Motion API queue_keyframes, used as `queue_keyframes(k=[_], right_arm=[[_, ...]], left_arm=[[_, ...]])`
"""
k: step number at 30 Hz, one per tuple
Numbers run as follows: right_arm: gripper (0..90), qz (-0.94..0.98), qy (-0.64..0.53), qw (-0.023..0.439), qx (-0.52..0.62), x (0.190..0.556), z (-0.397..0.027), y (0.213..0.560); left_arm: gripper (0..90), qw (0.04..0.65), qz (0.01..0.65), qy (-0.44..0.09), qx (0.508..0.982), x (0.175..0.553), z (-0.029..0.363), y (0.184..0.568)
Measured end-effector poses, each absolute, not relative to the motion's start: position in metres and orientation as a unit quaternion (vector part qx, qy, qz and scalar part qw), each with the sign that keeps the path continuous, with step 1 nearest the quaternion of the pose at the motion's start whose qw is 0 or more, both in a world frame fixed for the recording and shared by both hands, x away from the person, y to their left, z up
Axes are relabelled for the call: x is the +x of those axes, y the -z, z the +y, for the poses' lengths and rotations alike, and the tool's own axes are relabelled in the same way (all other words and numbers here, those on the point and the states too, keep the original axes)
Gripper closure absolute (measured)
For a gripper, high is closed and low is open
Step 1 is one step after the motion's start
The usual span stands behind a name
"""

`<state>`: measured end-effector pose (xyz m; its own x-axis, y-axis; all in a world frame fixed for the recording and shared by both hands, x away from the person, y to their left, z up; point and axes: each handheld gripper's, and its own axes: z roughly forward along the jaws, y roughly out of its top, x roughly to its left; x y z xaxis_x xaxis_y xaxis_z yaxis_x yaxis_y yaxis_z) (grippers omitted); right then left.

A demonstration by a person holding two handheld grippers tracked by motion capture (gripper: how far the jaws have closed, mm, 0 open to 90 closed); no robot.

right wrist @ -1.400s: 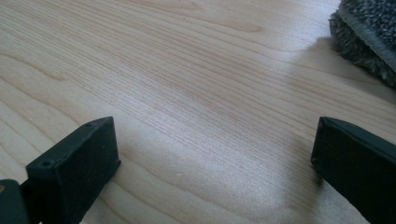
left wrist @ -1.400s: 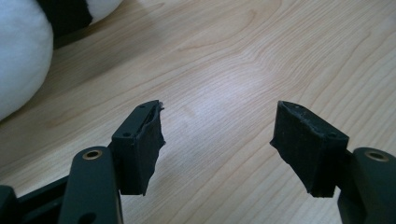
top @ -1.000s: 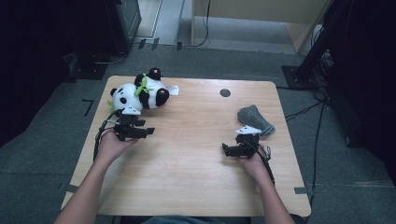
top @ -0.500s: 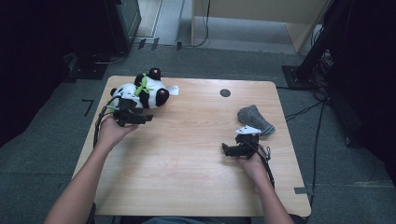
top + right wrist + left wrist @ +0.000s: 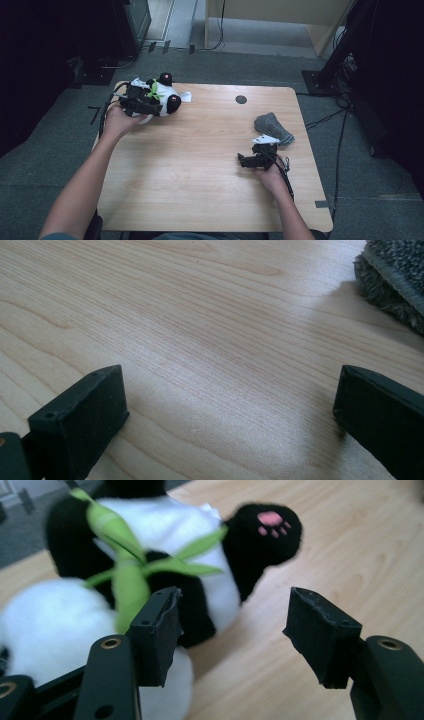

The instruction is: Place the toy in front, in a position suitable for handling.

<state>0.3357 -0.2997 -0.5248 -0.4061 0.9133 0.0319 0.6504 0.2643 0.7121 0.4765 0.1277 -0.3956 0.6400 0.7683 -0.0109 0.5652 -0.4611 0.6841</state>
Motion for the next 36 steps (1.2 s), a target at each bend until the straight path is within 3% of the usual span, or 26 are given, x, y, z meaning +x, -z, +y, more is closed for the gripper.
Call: queue_keyframes(k=[14,23,25,32,33,36], right_arm=[[0.5,0.772,-0.332,0.199,0.505,0.335,-0.299,0.525],[0.5,0.771,-0.332,0.198,0.505,0.335,-0.298,0.525],[0.5,0.771,-0.332,0.198,0.505,0.335,-0.298,0.525],[1.2,0.77,-0.333,0.199,0.507,0.335,-0.298,0.525],[3.4,0.769,-0.333,0.2,0.507,0.335,-0.297,0.525],[10.6,0.77,-0.338,0.2,0.504,0.335,-0.295,0.523]], left_arm=[[31.3,0.343,0.414,-0.169,0.826,0.508,0.132,0.384],[25.8,0.31,0.425,-0.158,0.836,0.52,0.135,0.411],[26.1,0.312,0.422,-0.178,0.833,0.518,0.134,0.418],[42.4,0.324,0.403,-0.207,0.831,0.508,0.132,0.431],[51.3,0.317,0.399,-0.207,0.835,0.506,0.13,0.431],[58.0,0.33,0.417,-0.186,0.827,0.507,0.133,0.429]])
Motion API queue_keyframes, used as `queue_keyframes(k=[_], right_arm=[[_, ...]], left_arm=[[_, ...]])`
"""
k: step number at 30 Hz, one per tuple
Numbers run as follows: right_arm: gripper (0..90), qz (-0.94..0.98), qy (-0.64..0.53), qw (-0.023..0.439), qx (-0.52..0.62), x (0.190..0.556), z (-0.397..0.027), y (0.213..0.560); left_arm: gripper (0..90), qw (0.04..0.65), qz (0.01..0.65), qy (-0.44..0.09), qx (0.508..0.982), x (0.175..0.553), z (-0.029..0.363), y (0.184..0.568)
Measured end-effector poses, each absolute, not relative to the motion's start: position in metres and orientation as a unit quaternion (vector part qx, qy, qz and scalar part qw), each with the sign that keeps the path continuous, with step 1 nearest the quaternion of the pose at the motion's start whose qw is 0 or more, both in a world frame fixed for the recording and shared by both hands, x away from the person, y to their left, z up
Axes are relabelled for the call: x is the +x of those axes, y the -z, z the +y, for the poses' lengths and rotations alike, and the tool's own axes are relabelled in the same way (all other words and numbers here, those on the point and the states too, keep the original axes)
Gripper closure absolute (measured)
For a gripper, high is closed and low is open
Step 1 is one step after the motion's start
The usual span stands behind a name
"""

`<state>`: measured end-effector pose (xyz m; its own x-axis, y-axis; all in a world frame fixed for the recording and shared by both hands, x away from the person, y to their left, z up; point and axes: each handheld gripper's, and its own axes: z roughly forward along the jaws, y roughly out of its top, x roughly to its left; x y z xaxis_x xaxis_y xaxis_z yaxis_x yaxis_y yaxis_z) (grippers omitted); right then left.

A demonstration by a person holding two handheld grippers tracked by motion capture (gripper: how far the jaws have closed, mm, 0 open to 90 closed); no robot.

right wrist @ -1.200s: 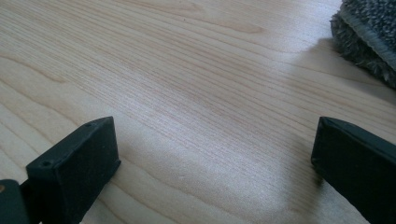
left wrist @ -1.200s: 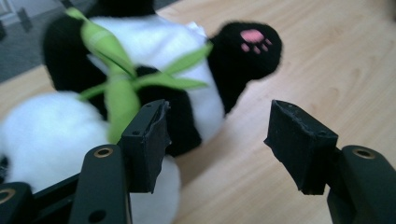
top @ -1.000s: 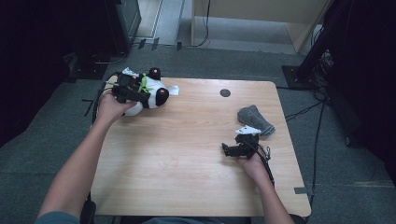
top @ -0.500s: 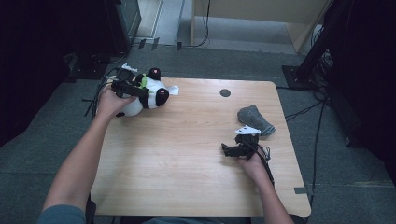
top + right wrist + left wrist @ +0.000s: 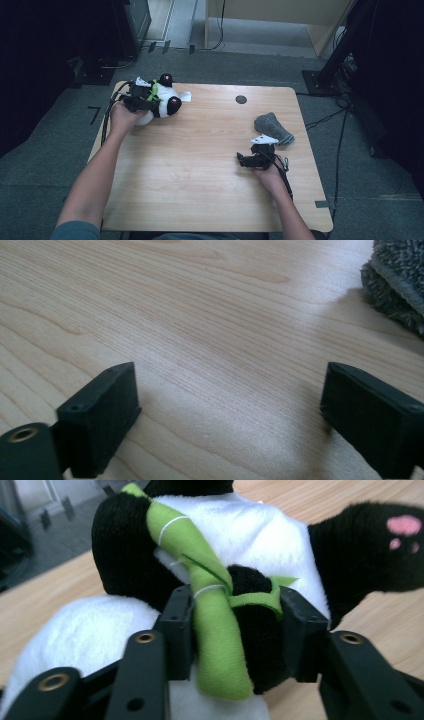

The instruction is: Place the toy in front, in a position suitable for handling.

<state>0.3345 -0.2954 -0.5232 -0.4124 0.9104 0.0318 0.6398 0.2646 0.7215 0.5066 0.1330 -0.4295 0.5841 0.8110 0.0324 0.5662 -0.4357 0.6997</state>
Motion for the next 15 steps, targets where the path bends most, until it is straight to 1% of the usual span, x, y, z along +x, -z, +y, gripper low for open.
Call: queue_keyframes(k=[1,5,7,8,10,13,15], right_arm=[[13.1,0.769,-0.338,0.201,0.504,0.334,-0.295,0.523],[15.5,0.77,-0.337,0.2,0.503,0.335,-0.295,0.522],[16.7,0.77,-0.335,0.2,0.504,0.336,-0.295,0.521],[20.4,0.77,-0.335,0.199,0.505,0.336,-0.296,0.52],[22.3,0.77,-0.334,0.197,0.507,0.337,-0.298,0.519],[23.8,0.769,-0.336,0.192,0.509,0.337,-0.299,0.518],[23.9,0.766,-0.341,0.189,0.511,0.336,-0.3,0.516]], left_arm=[[59.8,0.336,0.424,-0.175,0.823,0.507,0.135,0.428],[64.3,0.343,0.433,-0.163,0.818,0.506,0.138,0.424],[64.8,0.345,0.433,-0.163,0.817,0.505,0.138,0.423],[65.1,0.35,0.435,-0.158,0.815,0.503,0.138,0.42],[65.1,0.356,0.437,-0.147,0.813,0.501,0.137,0.417],[65.1,0.365,0.436,-0.136,0.812,0.496,0.134,0.411],[65.1,0.376,0.431,-0.138,0.809,0.488,0.13,0.407]])
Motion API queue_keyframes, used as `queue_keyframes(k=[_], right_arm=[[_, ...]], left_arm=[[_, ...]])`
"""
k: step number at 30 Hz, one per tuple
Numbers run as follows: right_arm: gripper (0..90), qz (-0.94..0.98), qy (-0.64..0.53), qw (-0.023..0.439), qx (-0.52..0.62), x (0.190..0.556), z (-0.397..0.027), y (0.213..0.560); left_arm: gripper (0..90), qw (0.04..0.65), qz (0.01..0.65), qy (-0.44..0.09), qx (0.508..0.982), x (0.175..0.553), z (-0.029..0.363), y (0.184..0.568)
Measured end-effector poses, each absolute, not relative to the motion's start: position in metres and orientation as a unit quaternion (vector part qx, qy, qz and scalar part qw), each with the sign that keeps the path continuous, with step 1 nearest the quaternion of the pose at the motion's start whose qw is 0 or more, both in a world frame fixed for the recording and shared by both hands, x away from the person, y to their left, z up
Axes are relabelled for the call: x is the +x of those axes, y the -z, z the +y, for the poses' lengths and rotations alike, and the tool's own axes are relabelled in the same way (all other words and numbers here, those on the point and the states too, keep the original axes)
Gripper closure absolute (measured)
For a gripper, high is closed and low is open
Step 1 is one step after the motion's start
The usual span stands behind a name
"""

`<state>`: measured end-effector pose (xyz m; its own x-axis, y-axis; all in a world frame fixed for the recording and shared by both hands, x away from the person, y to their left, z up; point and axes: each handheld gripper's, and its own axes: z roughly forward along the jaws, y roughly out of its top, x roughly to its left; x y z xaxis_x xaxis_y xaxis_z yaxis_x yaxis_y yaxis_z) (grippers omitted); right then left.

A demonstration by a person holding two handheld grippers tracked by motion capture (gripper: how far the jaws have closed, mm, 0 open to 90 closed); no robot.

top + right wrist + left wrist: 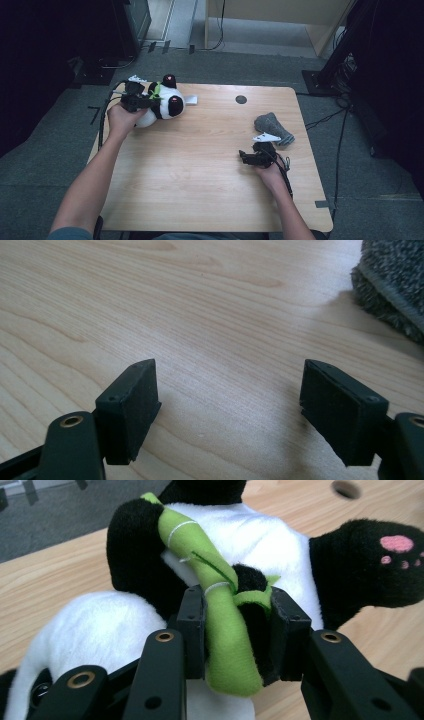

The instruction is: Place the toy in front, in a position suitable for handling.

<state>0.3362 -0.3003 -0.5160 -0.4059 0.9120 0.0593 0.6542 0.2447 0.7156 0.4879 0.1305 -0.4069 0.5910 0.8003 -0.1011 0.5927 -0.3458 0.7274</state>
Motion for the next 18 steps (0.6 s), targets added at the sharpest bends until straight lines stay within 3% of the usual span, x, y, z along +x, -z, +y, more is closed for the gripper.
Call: queue_keyframes(k=[18], right_arm=[[27.8,0.766,-0.351,0.186,0.506,0.336,-0.307,0.5]], left_arm=[[64.9,0.39,0.376,-0.103,0.834,0.408,0.083,0.398]])
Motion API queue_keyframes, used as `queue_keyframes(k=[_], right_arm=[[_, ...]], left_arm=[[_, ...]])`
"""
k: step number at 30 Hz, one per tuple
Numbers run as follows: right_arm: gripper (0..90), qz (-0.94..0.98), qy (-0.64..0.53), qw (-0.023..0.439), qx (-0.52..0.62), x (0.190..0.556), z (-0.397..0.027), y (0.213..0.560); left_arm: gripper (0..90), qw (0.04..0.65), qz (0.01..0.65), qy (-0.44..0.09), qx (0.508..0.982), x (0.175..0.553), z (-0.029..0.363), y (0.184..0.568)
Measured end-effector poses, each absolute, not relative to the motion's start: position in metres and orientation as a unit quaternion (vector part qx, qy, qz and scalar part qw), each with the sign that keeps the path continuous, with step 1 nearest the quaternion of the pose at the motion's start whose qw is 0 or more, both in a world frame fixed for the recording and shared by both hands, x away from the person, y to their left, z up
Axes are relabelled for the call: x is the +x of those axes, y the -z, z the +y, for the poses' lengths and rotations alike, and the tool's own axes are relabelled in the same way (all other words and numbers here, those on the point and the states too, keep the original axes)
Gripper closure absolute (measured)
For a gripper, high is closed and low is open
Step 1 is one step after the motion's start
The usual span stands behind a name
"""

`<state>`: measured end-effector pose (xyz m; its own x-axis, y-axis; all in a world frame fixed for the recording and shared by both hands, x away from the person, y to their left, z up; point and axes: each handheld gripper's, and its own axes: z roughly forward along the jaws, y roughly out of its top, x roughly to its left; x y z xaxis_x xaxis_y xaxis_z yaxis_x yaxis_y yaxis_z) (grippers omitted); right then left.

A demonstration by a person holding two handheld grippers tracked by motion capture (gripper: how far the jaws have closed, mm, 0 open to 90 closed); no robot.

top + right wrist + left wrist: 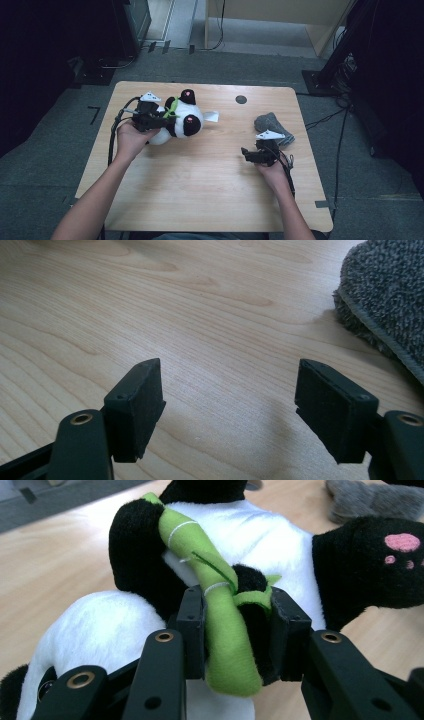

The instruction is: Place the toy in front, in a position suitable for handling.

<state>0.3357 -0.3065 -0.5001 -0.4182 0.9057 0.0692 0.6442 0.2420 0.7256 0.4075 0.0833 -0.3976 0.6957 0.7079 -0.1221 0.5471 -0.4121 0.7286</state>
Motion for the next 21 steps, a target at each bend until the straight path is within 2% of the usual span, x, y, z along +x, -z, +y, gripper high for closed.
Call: queue_keyframes(k=[21], right_arm=[[33.6,0.76,-0.356,0.211,0.501,0.335,-0.325,0.481]], left_arm=[[64.2,0.41,0.35,-0.051,0.841,0.341,0.044,0.412]])
